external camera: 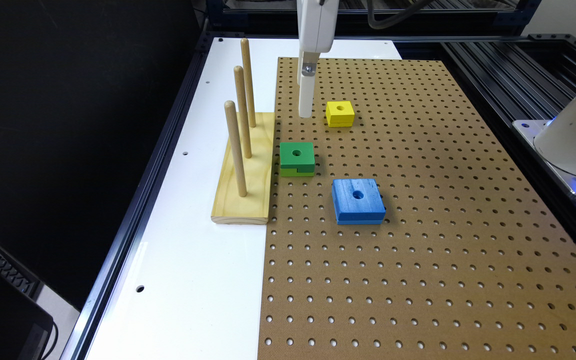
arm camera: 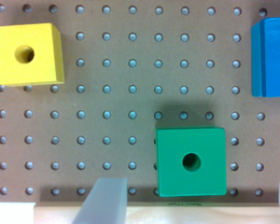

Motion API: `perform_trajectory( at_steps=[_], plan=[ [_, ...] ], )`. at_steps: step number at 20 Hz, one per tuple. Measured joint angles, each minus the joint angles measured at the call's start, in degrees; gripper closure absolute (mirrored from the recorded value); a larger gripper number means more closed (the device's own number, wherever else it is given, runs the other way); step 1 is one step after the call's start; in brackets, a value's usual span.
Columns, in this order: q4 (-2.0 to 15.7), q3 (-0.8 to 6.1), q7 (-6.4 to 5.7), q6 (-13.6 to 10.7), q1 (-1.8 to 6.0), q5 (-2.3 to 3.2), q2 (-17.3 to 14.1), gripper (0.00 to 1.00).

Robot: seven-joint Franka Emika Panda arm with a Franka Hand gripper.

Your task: Pick up green block.

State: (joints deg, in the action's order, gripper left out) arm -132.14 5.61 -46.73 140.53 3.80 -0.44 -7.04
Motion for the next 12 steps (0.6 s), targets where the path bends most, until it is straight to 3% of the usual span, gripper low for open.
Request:
perform_trajectory(
  at_steps=[5,12],
  plan=[
    [0.15,-0.01,0.00,2.6,0.01,0.06,-3.3,0.00],
    [0.16,-0.01,0.00,3.2,0.02,0.08,-4.3,0.00]
  ],
)
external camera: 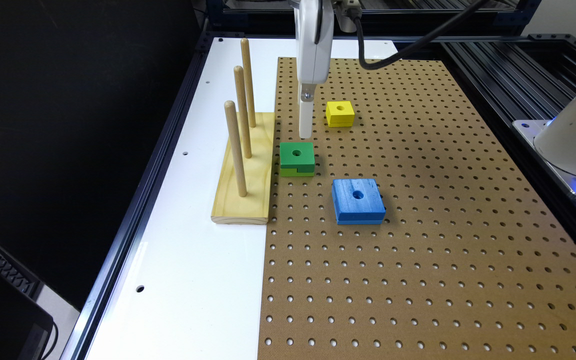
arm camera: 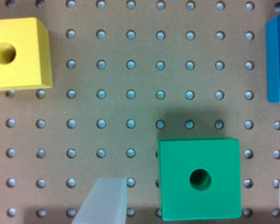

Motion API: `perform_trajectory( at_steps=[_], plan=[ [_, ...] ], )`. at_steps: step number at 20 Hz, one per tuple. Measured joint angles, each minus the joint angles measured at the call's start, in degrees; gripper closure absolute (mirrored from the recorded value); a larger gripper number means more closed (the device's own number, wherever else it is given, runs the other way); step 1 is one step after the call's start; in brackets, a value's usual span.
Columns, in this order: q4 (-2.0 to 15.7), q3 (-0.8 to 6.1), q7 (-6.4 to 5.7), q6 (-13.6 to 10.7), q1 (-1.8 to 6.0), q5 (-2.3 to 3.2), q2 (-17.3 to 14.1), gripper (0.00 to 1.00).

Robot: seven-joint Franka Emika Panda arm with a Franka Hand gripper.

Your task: Pick up green block.

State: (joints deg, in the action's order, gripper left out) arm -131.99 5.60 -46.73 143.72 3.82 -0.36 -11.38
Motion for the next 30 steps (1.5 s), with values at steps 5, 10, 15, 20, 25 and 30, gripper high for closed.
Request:
perform_trajectory(
  at_steps=[5,10,15,20,25,30],
  plan=[
    [0.03,-0.01,0.00,2.3,-0.01,0.14,-2.4,0.00],
    [0.09,0.21,-0.03,2.3,-0.07,0.14,-2.4,0.00],
    [0.32,0.58,-0.21,2.3,-0.17,0.14,-2.4,0.00],
    [0.41,0.64,-0.23,2.3,-0.22,0.14,-2.4,0.00],
    [0.41,0.64,-0.23,4.4,-0.23,0.14,-4.7,0.00],
    [0.46,0.64,-0.23,6.6,-0.23,0.14,-6.7,0.00]
  ],
)
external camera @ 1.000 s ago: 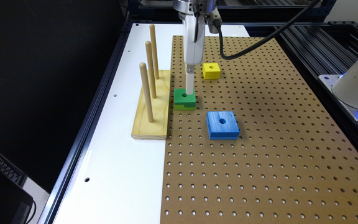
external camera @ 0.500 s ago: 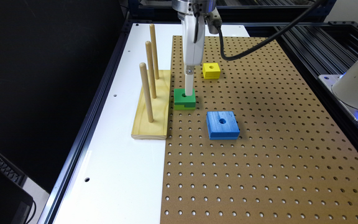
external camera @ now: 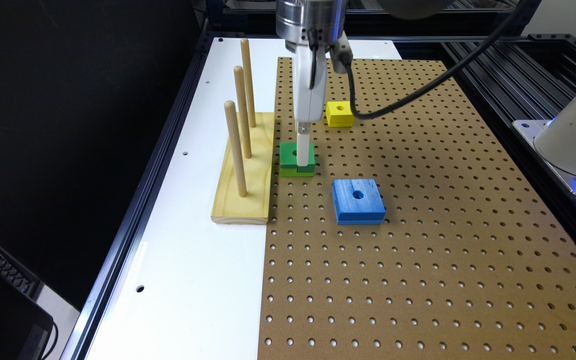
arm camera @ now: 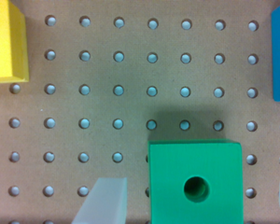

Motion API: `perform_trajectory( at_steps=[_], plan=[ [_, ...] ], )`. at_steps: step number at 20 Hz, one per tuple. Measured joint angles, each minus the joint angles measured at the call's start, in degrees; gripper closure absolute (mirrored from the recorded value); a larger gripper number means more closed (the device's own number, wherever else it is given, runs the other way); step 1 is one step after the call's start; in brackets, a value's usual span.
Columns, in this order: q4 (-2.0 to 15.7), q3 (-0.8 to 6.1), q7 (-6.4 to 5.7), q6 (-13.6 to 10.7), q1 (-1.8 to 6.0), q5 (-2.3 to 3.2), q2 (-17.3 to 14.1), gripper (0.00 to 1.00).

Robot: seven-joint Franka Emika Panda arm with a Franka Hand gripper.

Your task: Pick up green block.

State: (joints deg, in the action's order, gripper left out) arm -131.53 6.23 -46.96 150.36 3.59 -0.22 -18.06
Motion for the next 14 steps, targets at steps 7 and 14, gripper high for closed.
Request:
perform_trajectory(
  at_steps=[7,14],
  plan=[
    [0.11,0.00,0.00,0.1,0.00,0.00,-0.2,0.00],
    [0.44,-0.03,0.00,3.5,0.00,0.12,-3.9,0.00]
  ],
)
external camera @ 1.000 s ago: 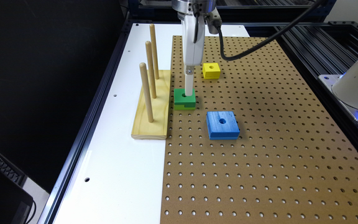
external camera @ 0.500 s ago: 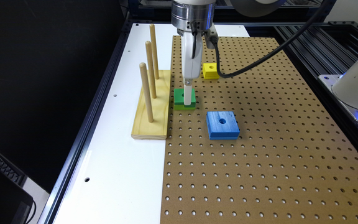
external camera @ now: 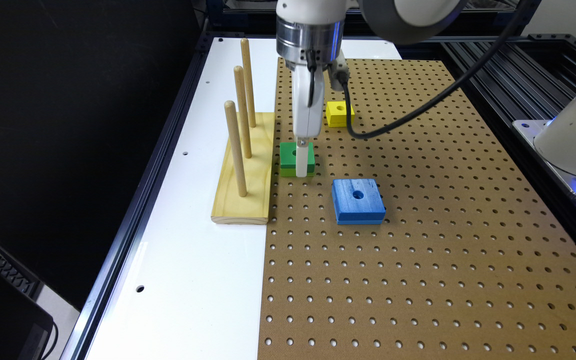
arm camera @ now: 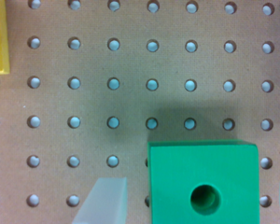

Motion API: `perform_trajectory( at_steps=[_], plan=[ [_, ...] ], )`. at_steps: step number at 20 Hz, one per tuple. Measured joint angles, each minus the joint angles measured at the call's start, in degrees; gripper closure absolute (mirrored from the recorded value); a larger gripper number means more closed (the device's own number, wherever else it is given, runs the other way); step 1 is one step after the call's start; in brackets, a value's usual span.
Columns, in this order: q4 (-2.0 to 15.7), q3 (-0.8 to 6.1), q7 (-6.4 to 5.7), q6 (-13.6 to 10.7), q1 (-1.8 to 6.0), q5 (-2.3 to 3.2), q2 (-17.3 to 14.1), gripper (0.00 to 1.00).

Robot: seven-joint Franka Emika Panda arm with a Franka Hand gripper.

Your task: Pick up green block.

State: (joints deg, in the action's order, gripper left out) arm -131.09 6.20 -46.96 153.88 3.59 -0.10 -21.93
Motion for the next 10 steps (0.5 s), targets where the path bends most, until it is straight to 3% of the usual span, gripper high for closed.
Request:
perform_trajectory(
  at_steps=[10],
  plan=[
    [0.38,0.00,0.00,0.0,0.00,0.03,-0.2,0.00]
  ],
)
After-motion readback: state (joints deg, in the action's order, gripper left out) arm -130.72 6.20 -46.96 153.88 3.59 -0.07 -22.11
